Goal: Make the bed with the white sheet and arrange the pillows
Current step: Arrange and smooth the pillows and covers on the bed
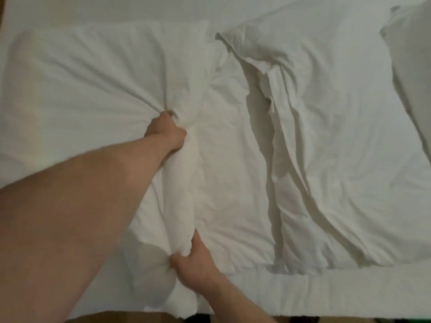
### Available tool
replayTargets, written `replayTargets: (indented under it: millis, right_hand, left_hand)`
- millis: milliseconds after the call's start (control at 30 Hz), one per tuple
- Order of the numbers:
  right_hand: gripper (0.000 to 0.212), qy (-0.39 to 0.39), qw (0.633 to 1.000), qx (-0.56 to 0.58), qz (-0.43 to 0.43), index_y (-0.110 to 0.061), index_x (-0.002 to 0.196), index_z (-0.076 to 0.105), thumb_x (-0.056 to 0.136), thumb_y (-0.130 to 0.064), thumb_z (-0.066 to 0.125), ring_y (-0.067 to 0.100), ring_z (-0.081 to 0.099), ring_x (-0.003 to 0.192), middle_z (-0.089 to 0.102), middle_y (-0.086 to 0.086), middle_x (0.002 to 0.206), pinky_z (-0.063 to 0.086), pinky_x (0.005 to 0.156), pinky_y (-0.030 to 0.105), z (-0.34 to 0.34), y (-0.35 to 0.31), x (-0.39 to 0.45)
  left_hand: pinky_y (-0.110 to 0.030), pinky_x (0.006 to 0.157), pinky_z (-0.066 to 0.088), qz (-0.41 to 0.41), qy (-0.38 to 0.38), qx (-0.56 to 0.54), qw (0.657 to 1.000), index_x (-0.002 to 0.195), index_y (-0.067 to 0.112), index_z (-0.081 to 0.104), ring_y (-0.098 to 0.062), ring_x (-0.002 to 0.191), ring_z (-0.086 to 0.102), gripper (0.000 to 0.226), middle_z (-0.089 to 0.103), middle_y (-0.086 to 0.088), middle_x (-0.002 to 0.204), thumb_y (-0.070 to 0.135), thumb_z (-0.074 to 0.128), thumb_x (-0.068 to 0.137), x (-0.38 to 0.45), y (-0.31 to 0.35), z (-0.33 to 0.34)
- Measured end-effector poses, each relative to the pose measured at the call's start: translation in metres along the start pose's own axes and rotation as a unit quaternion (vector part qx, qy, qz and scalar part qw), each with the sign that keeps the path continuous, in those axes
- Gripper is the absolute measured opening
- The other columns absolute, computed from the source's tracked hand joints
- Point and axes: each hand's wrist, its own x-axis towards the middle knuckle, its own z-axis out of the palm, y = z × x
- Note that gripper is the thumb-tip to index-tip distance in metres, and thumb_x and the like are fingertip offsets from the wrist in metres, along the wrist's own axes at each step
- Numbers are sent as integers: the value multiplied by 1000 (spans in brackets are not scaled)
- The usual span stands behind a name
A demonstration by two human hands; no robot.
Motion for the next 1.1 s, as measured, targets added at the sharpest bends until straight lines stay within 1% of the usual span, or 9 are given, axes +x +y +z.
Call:
replayTargets:
  millis: [267, 367, 467, 533, 600, 767, 867, 1000, 1100]
  right_hand:
    - [53, -125, 986, 48, -95, -26, 132, 64, 82, -10, 55, 9, 62, 108, 71, 1, 126, 48, 92, 24, 27, -84, -2]
    - [57, -61, 996, 6, -66, -30, 132, 62, 77, -20, 55, 15, 66, 113, 72, -3, 121, 50, 95, 25, 13, -64, -1]
    - [73, -49, 992, -113, 26, -31, 152, 38, 82, -26, 57, 31, 58, 128, 63, 7, 137, 45, 100, 29, -16, -28, -2]
    - [82, -70, 985, -151, 51, -30, 155, 28, 80, -35, 60, 32, 56, 129, 60, 8, 140, 44, 103, 32, -29, -14, -3]
    - [89, -57, 984, -163, 39, -31, 152, 28, 73, -47, 65, 30, 57, 127, 60, 3, 138, 46, 106, 38, -34, -8, -2]
    - [104, 49, 996, -33, -64, -37, 159, 20, 71, -50, 75, 3, 49, 131, 48, -18, 148, 39, 113, 25, -36, 0, 6]
    - [97, 49, 990, -76, -111, -44, 161, 15, 79, -44, 69, 3, 47, 132, 45, -17, 144, 33, 110, 16, -26, 6, 7]
    - [95, 13, 985, -126, -122, -53, 158, 15, 79, -21, 57, 25, 57, 120, 52, -4, 130, 47, 101, 27, -19, 15, 18]
    - [96, -5, 982, -141, -128, -53, 156, 17, 76, -16, 55, 32, 58, 118, 53, 3, 129, 49, 100, 31, -22, 16, 25]
  left_hand:
    - [-46, 77, 34, -55, 368, -167, 913, 85, 12, 52, -47, 96, 56, 12, 65, -27, 99, 13, 43, 79, 5, -75, -85]
    - [-40, 68, 36, 66, 285, -165, 942, 84, 17, 50, -37, 82, 61, 11, 66, -18, 87, 20, 60, 84, -8, -80, -82]
    - [-33, 68, 44, 148, 4, -3, 989, 90, 23, 56, -28, 86, 64, 26, 69, -5, 93, 46, 68, 85, -24, -61, -47]
    - [-34, 81, 52, 168, -155, 164, 960, 108, 26, 63, -28, 104, 65, 43, 69, -4, 114, 59, 65, 80, -28, -41, -26]
    - [-32, 85, 52, 162, -136, 191, 959, 111, 26, 65, -28, 109, 66, 56, 69, -3, 120, 65, 64, 72, -27, -15, -24]
    - [-41, 96, 45, 245, 173, 50, 953, 124, 20, 50, -28, 124, 46, 61, 43, -5, 138, 47, 67, 71, 4, 49, -48]
    - [-43, 108, 33, 293, 90, 195, 932, 132, 34, 54, -32, 138, 28, 64, 16, -3, 161, 48, 68, 71, 32, 62, -47]
    - [-49, 113, 33, 185, -62, 309, 931, 143, 51, 44, -39, 144, 20, 66, -21, 4, 165, 46, 64, 81, 48, 64, -16]
    - [-48, 121, 24, 171, -138, 376, 900, 158, 33, 21, -41, 151, 10, 68, -7, -6, 168, 39, 50, 97, 59, 56, -7]
